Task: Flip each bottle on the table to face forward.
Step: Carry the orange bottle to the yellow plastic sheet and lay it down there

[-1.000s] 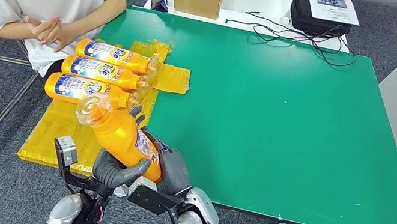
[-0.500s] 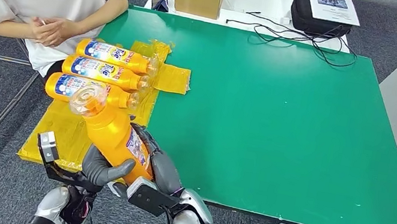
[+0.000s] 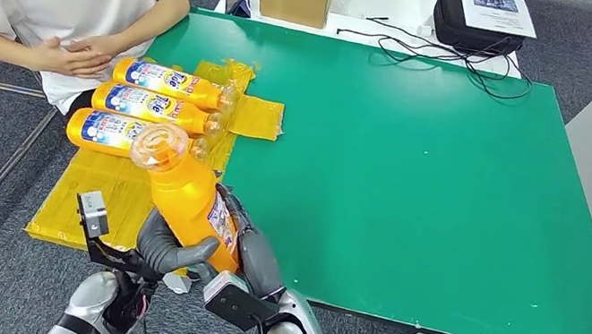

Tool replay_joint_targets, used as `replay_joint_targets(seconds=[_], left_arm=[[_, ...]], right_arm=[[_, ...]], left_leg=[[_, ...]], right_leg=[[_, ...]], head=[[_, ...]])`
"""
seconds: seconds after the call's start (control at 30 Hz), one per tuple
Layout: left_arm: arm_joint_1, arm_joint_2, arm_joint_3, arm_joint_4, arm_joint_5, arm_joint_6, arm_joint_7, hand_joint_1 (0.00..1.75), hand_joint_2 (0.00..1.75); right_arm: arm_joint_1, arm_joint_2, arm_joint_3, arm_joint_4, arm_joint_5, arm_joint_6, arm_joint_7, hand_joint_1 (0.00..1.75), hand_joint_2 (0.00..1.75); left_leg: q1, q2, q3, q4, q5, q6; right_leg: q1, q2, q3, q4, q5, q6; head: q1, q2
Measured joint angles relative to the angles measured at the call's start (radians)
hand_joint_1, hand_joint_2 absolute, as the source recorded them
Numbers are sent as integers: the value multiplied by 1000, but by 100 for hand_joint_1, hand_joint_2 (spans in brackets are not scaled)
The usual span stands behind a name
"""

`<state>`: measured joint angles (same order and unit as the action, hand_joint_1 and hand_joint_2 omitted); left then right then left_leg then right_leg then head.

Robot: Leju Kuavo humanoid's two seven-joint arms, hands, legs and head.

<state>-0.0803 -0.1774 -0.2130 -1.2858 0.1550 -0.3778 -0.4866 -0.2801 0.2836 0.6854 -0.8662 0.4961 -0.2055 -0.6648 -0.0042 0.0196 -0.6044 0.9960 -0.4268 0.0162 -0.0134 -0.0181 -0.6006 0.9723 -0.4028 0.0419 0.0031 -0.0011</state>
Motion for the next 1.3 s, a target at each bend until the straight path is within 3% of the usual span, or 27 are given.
replay_joint_targets(seconds=[0.1,0.27,0.43,0.53,0.73,0.97,1.1,1.3], left_arm=[[-27,18,5,3,-179,113,-24,175,175],[-70,45,5,25,-357,203,-32,175,175],[-193,107,46,155,-582,370,-4,175,175],[-265,138,85,260,-626,387,-6,175,175],[-332,163,127,380,-656,407,-2,175,175],[-421,219,87,551,-1061,614,137,175,175],[-480,267,49,665,-1180,577,194,175,175],[-540,319,20,737,-1193,493,180,175,175]], right_arm=[[22,-12,-6,-32,25,-24,11,0,0],[34,-28,-12,-60,37,-35,22,0,0],[57,-34,-3,-81,33,-36,-18,0,0],[73,-30,12,-91,-4,-36,-31,0,0],[80,-30,23,-100,-40,-40,-32,0,0],[83,-37,42,-104,-76,-46,-33,0,0],[86,-44,48,-109,-90,-54,-33,0,0],[89,-57,50,-119,-104,-59,-33,0,0]], left_leg=[[0,0,0,0,0,0],[0,-1,0,0,0,0],[0,0,0,0,1,0],[2,-1,0,0,2,-2],[3,-1,-1,0,2,-2],[3,-1,-1,0,2,-2],[3,-1,-1,0,2,-3],[3,-1,0,0,2,-3]], right_leg=[[0,0,0,0,0,0],[0,0,0,0,0,0],[1,0,0,1,1,0],[2,-1,0,2,0,-1],[2,-2,0,2,0,-1],[2,-1,0,2,0,-1],[3,-1,0,2,0,-1],[2,-1,0,3,0,-1]], head=[[0,0],[0,0],[0,0],[0,0],[0,0],[0,0],[0,0],[0,0]])
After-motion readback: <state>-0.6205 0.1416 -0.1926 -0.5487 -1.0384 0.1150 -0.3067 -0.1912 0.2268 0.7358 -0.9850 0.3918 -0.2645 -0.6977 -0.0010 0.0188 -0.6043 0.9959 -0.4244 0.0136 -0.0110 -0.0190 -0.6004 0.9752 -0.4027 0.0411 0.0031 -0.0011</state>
